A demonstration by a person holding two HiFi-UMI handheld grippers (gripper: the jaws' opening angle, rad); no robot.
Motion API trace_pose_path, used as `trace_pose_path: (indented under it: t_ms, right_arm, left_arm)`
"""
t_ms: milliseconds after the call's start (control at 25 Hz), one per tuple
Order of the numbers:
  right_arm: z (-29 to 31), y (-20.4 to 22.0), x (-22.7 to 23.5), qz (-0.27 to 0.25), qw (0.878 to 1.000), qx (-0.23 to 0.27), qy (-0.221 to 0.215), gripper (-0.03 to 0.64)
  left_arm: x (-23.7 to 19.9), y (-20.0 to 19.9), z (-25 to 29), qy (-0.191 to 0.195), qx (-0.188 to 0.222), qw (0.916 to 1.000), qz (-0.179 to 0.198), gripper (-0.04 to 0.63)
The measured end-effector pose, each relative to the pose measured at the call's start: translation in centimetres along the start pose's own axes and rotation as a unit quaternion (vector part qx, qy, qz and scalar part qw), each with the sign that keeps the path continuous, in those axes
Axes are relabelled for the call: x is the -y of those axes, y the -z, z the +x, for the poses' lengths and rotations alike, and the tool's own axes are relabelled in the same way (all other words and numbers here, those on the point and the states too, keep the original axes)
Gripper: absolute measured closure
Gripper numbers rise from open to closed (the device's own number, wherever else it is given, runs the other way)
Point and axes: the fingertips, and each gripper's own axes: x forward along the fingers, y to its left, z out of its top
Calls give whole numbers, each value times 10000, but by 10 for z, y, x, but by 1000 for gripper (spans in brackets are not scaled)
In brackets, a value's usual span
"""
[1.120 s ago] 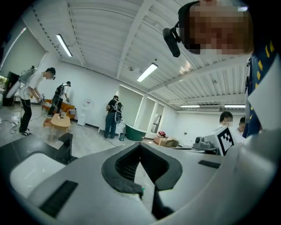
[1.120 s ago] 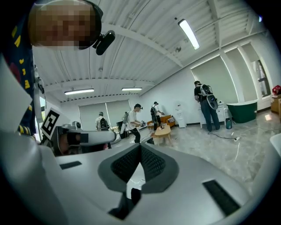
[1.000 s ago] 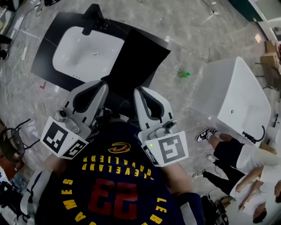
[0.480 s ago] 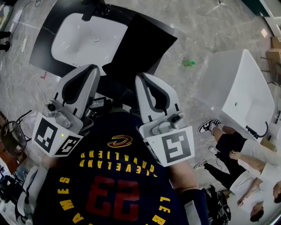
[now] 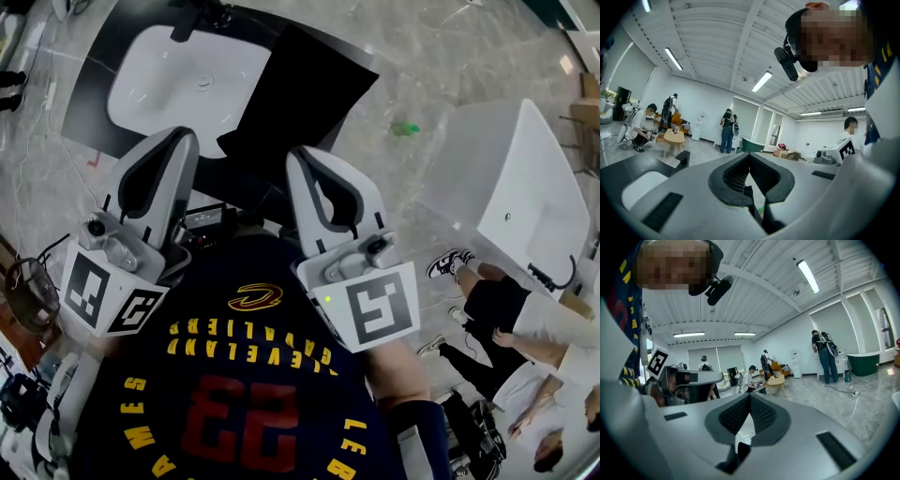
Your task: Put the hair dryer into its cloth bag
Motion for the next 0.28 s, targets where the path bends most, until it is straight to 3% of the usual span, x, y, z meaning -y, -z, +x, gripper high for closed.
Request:
trace_pose_path:
  t_ms: [280]
  right_arm:
    - [-2, 2, -3, 13, 10000, -49, -61, 609]
  left_arm:
    - [3, 2, -3, -7, -45, 10000, -10, 592]
